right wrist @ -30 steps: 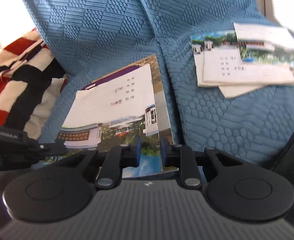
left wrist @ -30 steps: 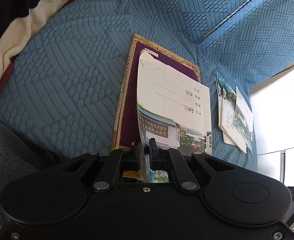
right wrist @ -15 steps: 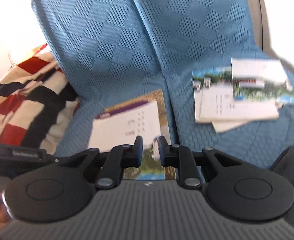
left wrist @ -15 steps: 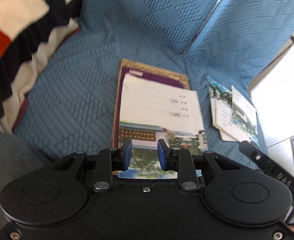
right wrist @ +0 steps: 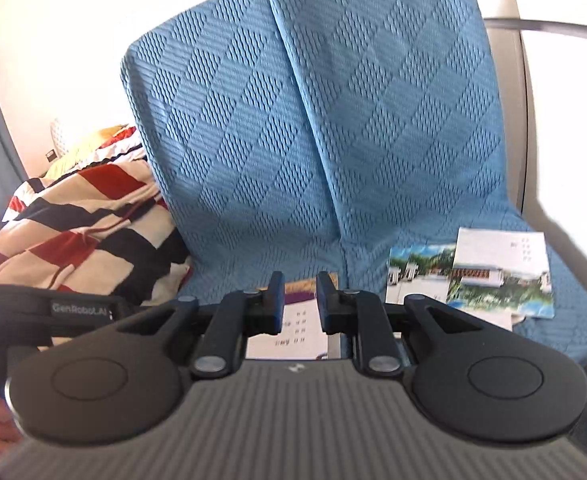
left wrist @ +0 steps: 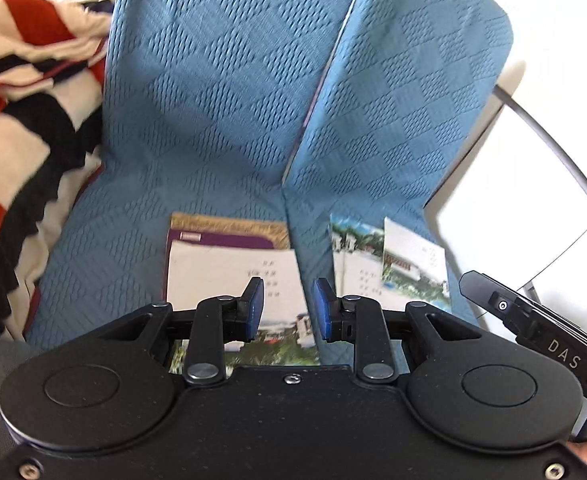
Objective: Organize objects
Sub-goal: 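Open both tools and pull back from the standing forms, then move both open tools toward the remaining postcards on the seat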
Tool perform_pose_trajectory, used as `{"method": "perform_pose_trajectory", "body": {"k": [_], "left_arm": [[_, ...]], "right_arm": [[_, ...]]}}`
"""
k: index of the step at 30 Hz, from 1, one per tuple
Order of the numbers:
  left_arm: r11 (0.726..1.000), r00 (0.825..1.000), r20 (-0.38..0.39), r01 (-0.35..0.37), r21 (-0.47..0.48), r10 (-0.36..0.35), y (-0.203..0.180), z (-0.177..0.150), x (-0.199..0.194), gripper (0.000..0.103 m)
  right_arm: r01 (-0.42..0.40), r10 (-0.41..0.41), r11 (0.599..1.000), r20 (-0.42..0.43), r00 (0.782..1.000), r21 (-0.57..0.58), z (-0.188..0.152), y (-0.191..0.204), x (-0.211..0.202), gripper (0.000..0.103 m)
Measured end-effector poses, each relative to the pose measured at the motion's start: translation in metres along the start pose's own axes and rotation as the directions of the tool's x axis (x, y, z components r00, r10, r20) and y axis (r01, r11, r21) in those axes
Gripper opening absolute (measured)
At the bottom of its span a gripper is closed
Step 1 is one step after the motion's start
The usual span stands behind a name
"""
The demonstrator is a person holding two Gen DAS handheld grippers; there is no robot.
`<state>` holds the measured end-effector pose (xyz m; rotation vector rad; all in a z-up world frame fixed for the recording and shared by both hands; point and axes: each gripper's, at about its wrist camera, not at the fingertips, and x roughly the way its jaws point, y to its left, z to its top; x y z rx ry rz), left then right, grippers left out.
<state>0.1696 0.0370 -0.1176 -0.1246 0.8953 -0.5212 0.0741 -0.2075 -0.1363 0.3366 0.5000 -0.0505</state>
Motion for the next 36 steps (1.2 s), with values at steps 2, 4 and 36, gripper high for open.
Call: {"method": "perform_pose_trajectory", "body": {"k": [2, 4, 36], "left_arm": [[1.000, 1.000, 0.017, 0.010, 0.002, -0.010, -0.006, 0.002, -0.009, 0.025], [1.000, 0.999, 0.031, 0.012, 0.004, -0.012, -0.010, 0.005, -0.015, 0.025], [0.998, 0.998, 0.036, 0.041, 0.055, -0.043, -0.042, -0.023, -0.013, 0.036]], "right_arm": [[0.001, -0.001, 1.000, 0.005, 1.000, 0.007, 0.004, -0.002, -0.004, 0.020], [0.007, -0.007, 1.000, 0.008, 1.000, 0.002, 0.007, -0.003, -0.006, 0.020], [0.103, -0.102, 0.994, -0.042, 0.994, 0.042, -0.011, -0.033, -0.034, 0.021]]}}
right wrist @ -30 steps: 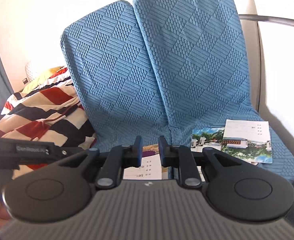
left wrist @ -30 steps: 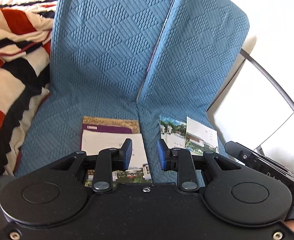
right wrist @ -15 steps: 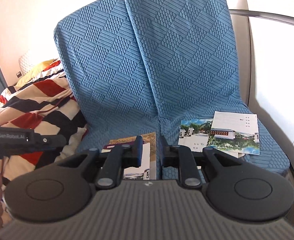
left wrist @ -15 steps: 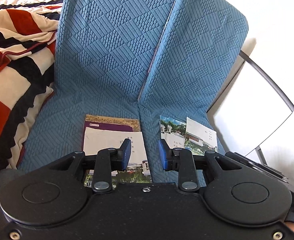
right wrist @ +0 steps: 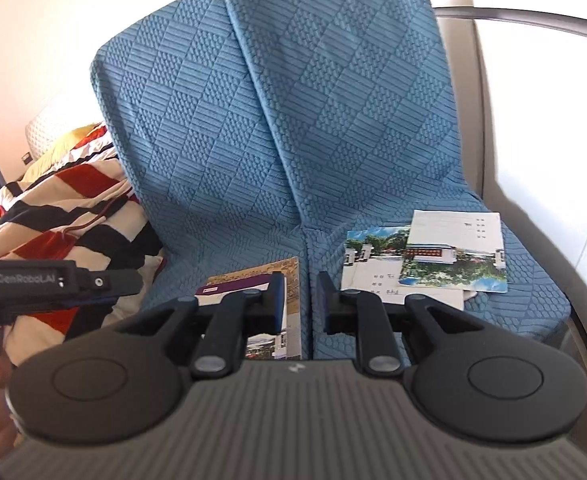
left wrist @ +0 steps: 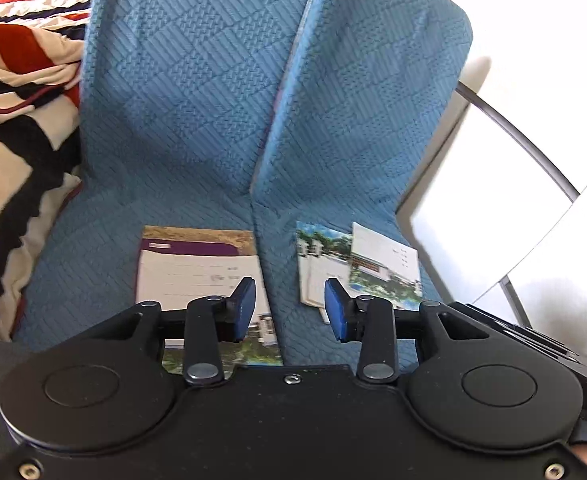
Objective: Organize objects
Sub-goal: 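Move both open tools toward the remaining postcards on the seat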
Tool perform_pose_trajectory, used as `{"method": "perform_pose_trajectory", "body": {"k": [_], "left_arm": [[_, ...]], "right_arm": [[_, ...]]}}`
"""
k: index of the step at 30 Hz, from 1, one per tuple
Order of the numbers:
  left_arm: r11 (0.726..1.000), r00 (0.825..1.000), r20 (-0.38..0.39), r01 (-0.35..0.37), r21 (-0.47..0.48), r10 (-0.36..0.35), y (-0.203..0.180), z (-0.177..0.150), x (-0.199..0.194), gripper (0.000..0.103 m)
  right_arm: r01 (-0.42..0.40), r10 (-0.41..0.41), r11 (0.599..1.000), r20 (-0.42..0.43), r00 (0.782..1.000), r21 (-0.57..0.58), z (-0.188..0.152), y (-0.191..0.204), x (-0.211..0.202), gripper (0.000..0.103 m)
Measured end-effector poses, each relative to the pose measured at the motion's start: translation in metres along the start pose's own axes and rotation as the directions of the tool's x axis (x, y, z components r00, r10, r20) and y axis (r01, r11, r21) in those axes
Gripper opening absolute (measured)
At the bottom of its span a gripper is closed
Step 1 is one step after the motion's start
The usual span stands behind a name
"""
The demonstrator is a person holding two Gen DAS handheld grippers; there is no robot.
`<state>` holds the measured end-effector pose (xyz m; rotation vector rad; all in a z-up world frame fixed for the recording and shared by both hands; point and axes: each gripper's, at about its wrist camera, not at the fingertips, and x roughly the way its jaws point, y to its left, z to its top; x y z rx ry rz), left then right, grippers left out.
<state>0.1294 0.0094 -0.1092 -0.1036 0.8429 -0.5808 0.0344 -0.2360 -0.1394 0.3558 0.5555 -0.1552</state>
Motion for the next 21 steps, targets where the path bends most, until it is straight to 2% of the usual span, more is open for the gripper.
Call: {"method": "perform_pose_trajectory", "body": {"k": [4, 12, 21], "left_arm": [[0.999, 0.999, -0.012, 0.048, 0.006, -0.047, -0.015, -0.005, 0.012, 0.036], [0.995, 0.996, -0.019, 0.086, 0.047, -0.085, -0.047, -0.012, 0.028, 0.039], [0.987, 0.990, -0.055, 0.138, 0.086, -0.134, -0.083, -0.023, 0.040, 0.042]], "right_arm": [[0.045, -0.044, 0.998, -0.009, 0.999, 0.036, -0.006, -0.021, -0.010, 0.021], [0.132, -0.132, 0.989, -0.008, 0.991, 0.060, -0.014, -0.052, -0.029, 0.021], [0.195, -0.194, 0.976, -0.023, 0.981, 0.096, -0.022, -0.082, -0.043, 0.021]]}}
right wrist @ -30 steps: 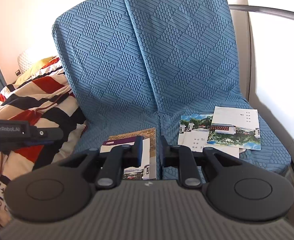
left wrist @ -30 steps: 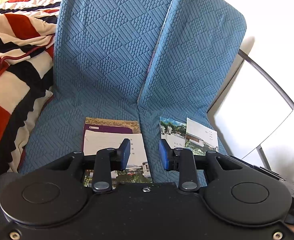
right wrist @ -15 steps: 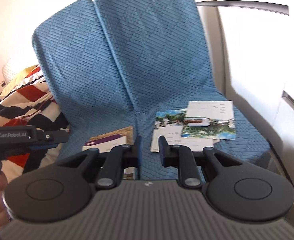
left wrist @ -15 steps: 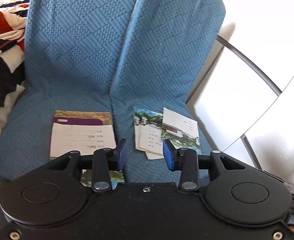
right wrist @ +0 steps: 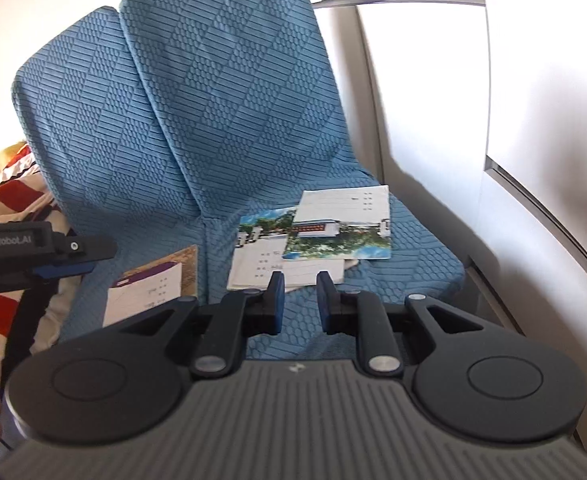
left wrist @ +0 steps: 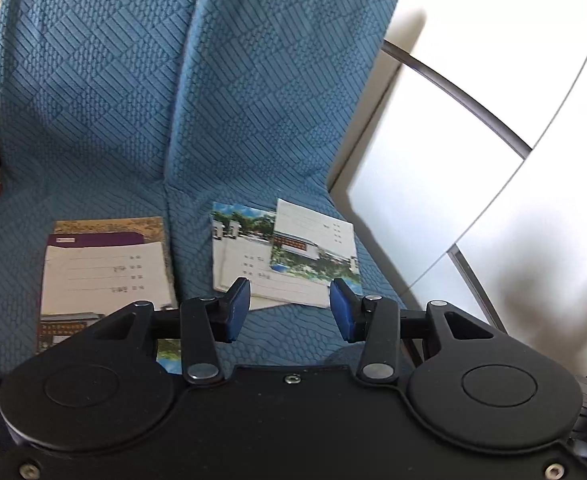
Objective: Organize objects
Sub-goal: 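Move both open tools toward the remaining postcards on the seat, then open both tools wide and lower them onto the postcard stack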
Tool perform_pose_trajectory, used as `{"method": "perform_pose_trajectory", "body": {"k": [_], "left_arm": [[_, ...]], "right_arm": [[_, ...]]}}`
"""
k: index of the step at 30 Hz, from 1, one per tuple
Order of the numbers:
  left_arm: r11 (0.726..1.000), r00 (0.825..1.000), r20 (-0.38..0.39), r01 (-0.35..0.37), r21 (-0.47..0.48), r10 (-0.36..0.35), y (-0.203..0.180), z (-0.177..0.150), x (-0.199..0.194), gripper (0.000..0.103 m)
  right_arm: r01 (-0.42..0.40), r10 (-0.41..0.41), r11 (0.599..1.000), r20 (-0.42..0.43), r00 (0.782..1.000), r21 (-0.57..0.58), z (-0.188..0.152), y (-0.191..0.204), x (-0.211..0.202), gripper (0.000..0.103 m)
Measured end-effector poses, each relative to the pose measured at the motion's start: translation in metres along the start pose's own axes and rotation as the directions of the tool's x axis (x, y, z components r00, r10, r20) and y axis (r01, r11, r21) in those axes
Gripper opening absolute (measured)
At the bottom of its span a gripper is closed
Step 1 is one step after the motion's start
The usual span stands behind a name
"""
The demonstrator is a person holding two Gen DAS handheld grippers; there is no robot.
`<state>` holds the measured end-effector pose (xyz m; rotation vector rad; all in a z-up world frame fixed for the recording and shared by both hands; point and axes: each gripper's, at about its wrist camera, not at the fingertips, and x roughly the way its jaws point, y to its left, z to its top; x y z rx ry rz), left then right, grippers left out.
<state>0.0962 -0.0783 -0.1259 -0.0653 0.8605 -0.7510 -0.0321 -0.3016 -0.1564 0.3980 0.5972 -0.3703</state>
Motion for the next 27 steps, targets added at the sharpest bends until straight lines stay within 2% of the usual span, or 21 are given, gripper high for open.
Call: {"method": "perform_pose_trajectory", "body": {"k": [5, 7, 9, 12, 15, 17, 19, 20, 21, 23, 27], "left_arm": [[1.000, 1.000, -0.016, 0.021, 0.018, -0.021, -0.015, -0.002, 0.006, 0.048], [1.000, 1.000, -0.023, 0.012, 0.018, -0.012, -0.019, -0.002, 0.008, 0.061], [1.000, 1.000, -0.024, 0.003, 0.022, -0.003, -0.022, -0.001, 0.011, 0.069], [1.000, 1.000, -0.024, 0.005, 0.030, -0.004, -0.025, 0.001, 0.015, 0.084], [0.999, 1.000, -0.022, 0.003, 0.048, -0.002, -0.030, 0.003, 0.022, 0.092], [0.999, 1.000, -0.022, 0.006, 0.052, -0.005, -0.032, 0.005, 0.027, 0.100], [0.998, 1.000, -0.028, 0.009, 0.062, -0.007, -0.035, 0.007, 0.035, 0.102], [0.998, 0.999, -0.036, 0.008, 0.070, -0.006, -0.037, 0.008, 0.040, 0.102], [0.997, 0.999, -0.044, 0.007, 0.076, -0.003, -0.038, 0.009, 0.045, 0.102], [0.997, 0.998, -0.057, 0.008, 0.079, -0.003, -0.040, 0.012, 0.055, 0.102], [0.998, 0.997, -0.075, 0.024, 0.057, -0.019, -0.039, 0.017, 0.074, 0.102]], "right_arm": [[0.030, -0.030, 0.999, -0.003, 1.000, 0.018, -0.002, -0.013, -0.003, 0.021], [0.042, -0.042, 0.999, -0.002, 0.999, 0.024, -0.002, -0.016, -0.004, 0.021], [0.055, -0.055, 0.998, -0.005, 0.998, 0.028, -0.003, -0.020, -0.003, 0.022], [0.070, -0.069, 0.996, -0.017, 0.997, 0.053, -0.004, -0.027, 0.003, 0.034], [0.079, -0.077, 0.995, -0.029, 0.997, 0.058, -0.004, -0.031, 0.009, 0.037], [0.075, -0.073, 0.995, -0.039, 0.997, 0.061, -0.002, -0.035, 0.013, 0.047], [0.083, -0.080, 0.994, -0.041, 0.996, 0.069, -0.001, -0.039, 0.017, 0.079], [0.090, -0.088, 0.993, -0.039, 0.995, 0.071, 0.000, -0.042, 0.020, 0.085], [0.097, -0.095, 0.993, -0.041, 0.995, 0.070, 0.001, -0.045, 0.022, 0.089], [0.112, -0.108, 0.992, -0.064, 0.992, 0.062, 0.003, -0.050, 0.032, 0.089], [0.083, -0.076, 0.993, -0.085, 0.993, 0.087, 0.010, -0.058, 0.051, 0.089]]}}
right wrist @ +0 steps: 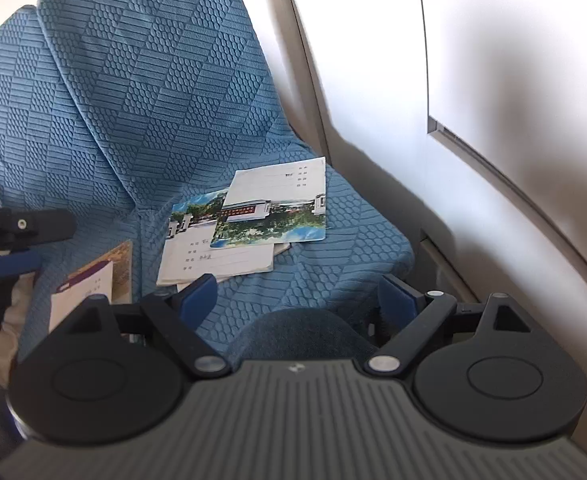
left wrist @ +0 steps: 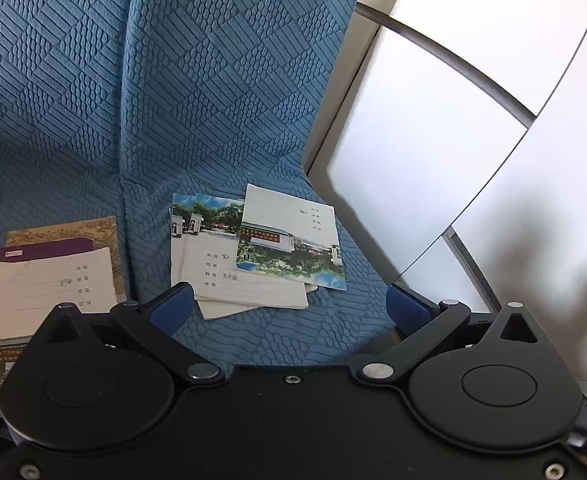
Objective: Organize objects
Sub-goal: 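Open both tools wide and lower them onto the postcard stack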
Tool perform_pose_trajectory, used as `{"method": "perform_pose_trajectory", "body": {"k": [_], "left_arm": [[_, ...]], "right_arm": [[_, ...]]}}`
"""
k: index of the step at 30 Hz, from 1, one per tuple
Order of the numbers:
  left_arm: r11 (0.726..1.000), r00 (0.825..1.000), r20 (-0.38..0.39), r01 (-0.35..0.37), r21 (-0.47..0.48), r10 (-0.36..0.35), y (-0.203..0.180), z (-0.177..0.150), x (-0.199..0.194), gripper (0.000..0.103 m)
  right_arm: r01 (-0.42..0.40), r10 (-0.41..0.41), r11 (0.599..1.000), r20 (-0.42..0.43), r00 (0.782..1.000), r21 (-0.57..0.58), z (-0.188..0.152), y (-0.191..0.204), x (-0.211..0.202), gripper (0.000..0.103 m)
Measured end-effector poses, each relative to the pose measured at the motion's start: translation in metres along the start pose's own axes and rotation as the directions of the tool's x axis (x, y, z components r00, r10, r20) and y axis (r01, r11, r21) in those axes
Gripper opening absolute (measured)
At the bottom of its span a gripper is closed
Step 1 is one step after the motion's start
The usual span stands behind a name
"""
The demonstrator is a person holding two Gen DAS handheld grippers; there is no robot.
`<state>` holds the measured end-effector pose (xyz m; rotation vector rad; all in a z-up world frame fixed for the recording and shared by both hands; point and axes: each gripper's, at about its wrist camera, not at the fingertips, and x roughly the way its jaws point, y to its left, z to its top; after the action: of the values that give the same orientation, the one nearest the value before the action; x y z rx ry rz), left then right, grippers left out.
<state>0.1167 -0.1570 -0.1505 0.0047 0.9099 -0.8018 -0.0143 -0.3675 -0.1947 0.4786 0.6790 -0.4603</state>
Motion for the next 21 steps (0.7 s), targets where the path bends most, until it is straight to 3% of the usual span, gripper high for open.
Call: {"method": "perform_pose_trajectory", "body": {"k": [6, 11, 21], "left_arm": [[1.000, 1.000, -0.023, -0.009, -0.024, 0.008, 0.011, 0.014, 0.030, 0.101], [0.999, 0.999, 0.002, -0.038, -0.011, 0.038, 0.019, 0.028, 0.062, 0.101], [0.999, 0.996, -0.091, -0.016, -0.033, 0.013, 0.020, 0.033, 0.140, 0.099]], "right_arm": [[-0.035, 0.035, 0.999, 0.002, 0.999, 0.026, 0.014, -0.002, 0.024, 0.089], [-0.046, 0.047, 0.998, -0.017, 0.999, 0.049, 0.021, -0.005, 0.060, 0.088], [-0.035, 0.039, 0.998, -0.061, 0.997, 0.061, 0.035, -0.014, 0.113, 0.088]]}}
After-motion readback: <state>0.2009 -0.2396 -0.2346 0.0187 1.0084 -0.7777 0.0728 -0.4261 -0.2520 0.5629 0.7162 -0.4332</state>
